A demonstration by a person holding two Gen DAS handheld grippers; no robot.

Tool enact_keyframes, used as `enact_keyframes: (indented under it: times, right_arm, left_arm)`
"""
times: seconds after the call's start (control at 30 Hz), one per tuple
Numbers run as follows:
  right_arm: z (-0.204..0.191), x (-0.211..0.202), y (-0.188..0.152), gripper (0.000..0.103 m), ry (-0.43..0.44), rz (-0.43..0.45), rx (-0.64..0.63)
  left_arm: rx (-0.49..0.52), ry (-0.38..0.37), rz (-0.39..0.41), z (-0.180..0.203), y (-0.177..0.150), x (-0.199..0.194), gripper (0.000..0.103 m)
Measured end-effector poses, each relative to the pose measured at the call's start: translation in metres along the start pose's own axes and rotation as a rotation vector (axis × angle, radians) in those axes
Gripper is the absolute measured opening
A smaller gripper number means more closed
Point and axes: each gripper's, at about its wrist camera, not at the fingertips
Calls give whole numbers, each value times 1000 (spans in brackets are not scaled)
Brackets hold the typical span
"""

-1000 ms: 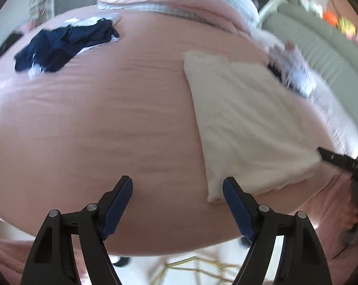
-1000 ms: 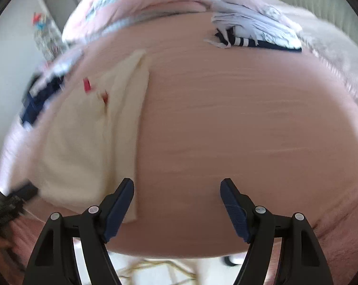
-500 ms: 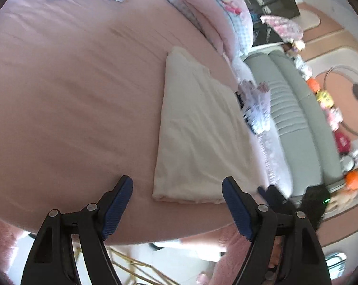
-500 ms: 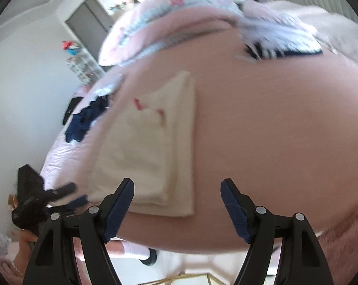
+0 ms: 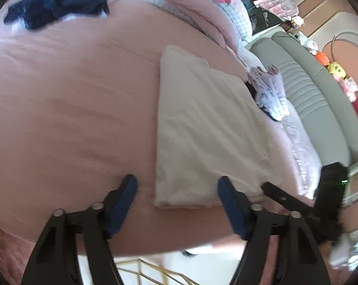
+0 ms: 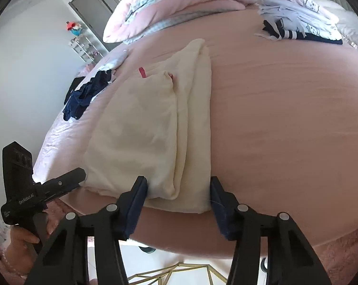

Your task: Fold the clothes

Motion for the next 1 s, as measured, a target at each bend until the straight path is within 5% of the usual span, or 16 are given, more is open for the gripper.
enact_keyframes:
  times: [0.07,0.2,0.43,0.47,0.53,0.6,0.9,1.0]
  right_arm:
    - [3,4,0,53,13,-13,19]
    - [5,9,1,55,28,-17,21]
    - [-7,-1,0,38,-7,17,-28]
    - [-7,-2,0,36,-9,20,-28]
    - [-5,-5,-2,34,-1,5,-15]
    - [-3,-7,-5,32,7,-12,-1]
    - [5,-20,-17,29,45,-87,61]
    - [11,-27,-18,38,38,-103,96]
  left_arm:
    - [-44,-71,4,-3,0,-1,64]
    - [-18,-16,22,-1,1,8,66]
    - [51,48,23,14,1,21,70]
    - [76,57,15,16,-1,21,66]
    - [70,78,14,13,0,16,35]
    - [56,99,13,10,0,11,25]
    - [18,82,-66,14,-16,-7,21]
    - [6,103,-53,12,-11,-21,28]
Point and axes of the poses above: each gripper's, at about its wrist camera, not at the fingertips, and x roughly the way its jaws point, z to its right, y to its top, and after that the axes turned 10 degrees about -y, right-handed
